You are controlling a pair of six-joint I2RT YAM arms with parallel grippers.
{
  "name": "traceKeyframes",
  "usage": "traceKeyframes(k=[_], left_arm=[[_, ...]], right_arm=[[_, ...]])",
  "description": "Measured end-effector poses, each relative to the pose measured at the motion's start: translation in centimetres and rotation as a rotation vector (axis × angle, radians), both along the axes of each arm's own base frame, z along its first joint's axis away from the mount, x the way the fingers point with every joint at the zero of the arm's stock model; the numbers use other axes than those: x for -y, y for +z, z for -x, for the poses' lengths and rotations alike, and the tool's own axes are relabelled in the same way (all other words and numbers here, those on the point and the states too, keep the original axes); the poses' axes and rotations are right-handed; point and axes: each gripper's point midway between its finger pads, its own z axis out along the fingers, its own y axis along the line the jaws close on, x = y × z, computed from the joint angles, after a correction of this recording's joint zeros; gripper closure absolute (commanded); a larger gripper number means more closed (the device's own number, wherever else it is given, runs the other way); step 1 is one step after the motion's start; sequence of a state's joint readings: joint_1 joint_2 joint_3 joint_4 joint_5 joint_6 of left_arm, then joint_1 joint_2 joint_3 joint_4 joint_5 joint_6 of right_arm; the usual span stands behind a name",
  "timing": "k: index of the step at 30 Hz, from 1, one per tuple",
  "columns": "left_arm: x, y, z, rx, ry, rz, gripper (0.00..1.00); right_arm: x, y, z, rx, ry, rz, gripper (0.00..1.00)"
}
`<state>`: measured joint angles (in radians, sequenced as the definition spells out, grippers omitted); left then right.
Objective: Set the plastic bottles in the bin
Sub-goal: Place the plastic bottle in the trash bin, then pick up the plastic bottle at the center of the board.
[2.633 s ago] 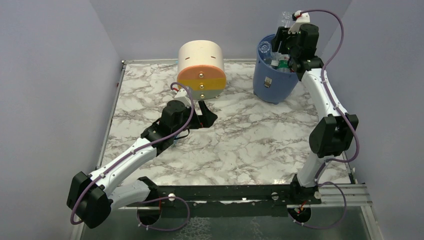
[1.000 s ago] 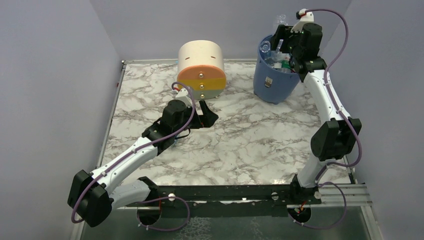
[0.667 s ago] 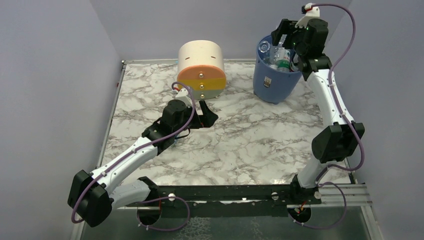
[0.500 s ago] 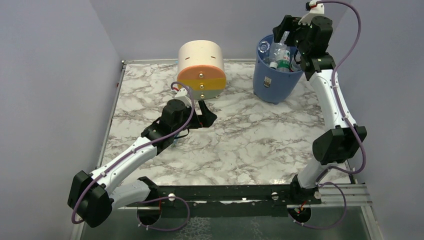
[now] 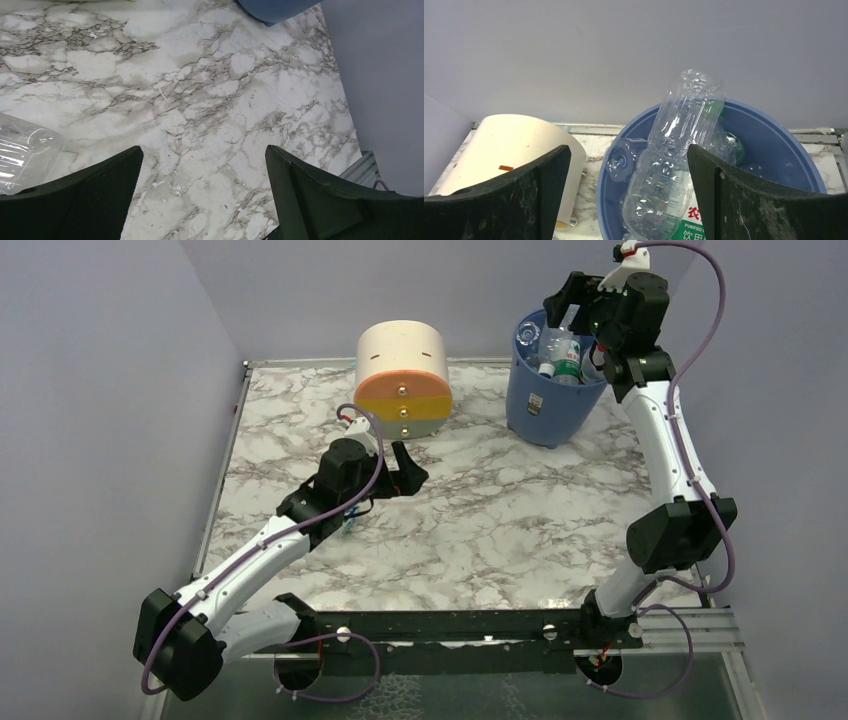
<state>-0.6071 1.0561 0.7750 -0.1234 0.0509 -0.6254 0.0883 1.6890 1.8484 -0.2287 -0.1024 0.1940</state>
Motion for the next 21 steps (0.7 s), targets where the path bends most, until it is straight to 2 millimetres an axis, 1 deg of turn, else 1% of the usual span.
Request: traceKeyframes(k=[4, 8, 10, 13, 17, 21], left_arm=[[-1.0, 0.3, -0.2, -0.001, 0.026, -0.023, 0.01], [-1.8, 0.9, -0.5, 0.005, 0.045, -0.035, 0.01], [-2.2, 1.0, -0.5, 0.001, 0.053, -0.046, 0.01], [-3.0, 0.5, -0.3, -0.022, 0.072, -0.078, 0.01], [-4.3, -0.1, 0.1, -0.056, 0.103, -0.120, 0.01], [-5.6, -0.6, 0.4, -0.080, 0.137, -0.157, 0.01]], right_arm=[[-0.6, 0.9, 0.9, 0.008, 0.035, -0.017, 0.10], [-1.6, 2.9, 2.5, 0.030, 0.092, -0.042, 0.10], [-2.1, 3.8, 3.3, 0.045, 0.127, -0.052, 0.10], [-3.3, 4.7, 4.6, 0.052, 0.192, -0.072, 0.09], [-5.3, 5.3, 6.0, 0.052, 0.285, -0.092, 0.09], [-7.7, 5.1, 7.4, 0.042, 0.346, -0.098, 0.08]])
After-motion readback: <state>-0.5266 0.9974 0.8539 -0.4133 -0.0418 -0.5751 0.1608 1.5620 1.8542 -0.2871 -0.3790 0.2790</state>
